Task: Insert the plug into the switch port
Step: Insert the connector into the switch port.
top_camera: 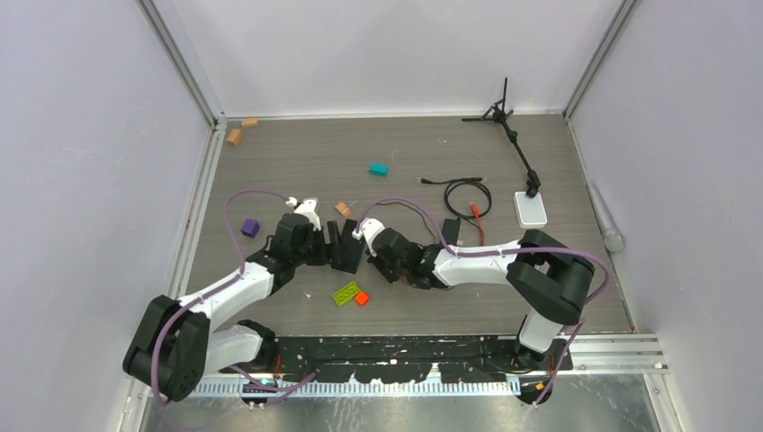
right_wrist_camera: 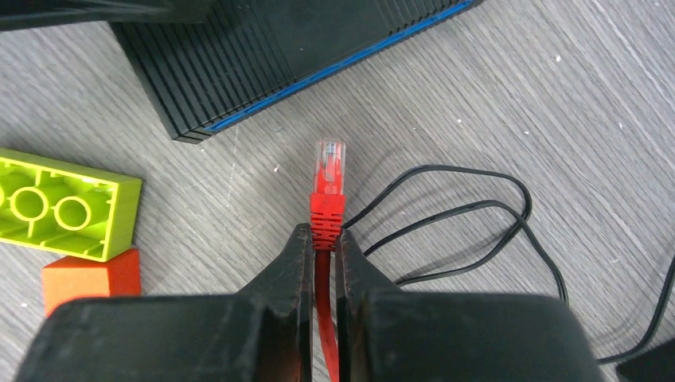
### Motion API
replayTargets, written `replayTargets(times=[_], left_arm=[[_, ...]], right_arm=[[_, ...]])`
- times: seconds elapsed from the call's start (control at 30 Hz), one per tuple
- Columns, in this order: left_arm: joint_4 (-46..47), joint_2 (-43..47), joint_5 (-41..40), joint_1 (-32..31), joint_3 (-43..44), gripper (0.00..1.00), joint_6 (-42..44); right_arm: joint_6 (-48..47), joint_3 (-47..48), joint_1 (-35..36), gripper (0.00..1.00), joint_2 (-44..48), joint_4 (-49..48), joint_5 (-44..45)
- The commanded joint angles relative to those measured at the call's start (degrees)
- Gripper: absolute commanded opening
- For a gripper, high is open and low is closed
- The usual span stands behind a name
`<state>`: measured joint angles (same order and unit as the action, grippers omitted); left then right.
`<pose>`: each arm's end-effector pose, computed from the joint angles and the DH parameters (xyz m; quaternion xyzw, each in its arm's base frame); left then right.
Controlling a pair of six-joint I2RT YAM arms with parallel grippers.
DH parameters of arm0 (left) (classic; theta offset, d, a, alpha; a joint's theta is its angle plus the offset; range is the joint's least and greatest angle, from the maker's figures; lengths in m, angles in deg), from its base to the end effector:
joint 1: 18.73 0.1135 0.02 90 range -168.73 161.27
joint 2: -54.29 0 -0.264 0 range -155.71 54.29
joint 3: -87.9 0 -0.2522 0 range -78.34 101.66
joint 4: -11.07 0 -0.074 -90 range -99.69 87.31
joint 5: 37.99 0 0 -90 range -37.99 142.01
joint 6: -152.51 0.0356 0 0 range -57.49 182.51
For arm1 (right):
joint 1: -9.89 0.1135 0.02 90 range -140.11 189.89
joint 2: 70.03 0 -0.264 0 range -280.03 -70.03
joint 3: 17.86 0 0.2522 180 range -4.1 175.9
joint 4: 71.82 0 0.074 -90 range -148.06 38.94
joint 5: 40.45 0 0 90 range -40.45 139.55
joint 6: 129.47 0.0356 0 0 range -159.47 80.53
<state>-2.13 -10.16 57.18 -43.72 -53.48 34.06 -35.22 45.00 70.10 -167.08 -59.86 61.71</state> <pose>0.1964 -0.0951 0.1729 -0.0078 0.9020 -0.2296 0.3656 0.1736 0.2882 0.1553 -0.3979 0.8332 0.1149 0.3665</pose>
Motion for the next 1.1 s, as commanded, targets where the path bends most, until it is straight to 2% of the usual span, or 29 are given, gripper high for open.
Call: replayTargets(times=[0.0,0.33,0.7,1.07], left_arm=[[8.5,-3.2,0.8,0.4,1.8,0.75,0.2],[13.5,-10.0,3.4,0.4,1.2,0.63,-0.4],[13.6,-12.2,4.0,0.4,1.8,0.59,0.5],[14.5,-14.0,5.4,0.4,2.0,0.54,1.1]], right_arm=[[-2.4,-0.2,-0.7,0.00,3.6,-3.4,-6.0],[-3.5,-0.4,-0.7,0.00,2.6,-5.6,-9.9],[-3.9,2.5,-0.7,0.01,-1.7,-4.8,-7.6],[-3.9,3.3,-0.7,0.00,-3.1,-6.1,-9.0]])
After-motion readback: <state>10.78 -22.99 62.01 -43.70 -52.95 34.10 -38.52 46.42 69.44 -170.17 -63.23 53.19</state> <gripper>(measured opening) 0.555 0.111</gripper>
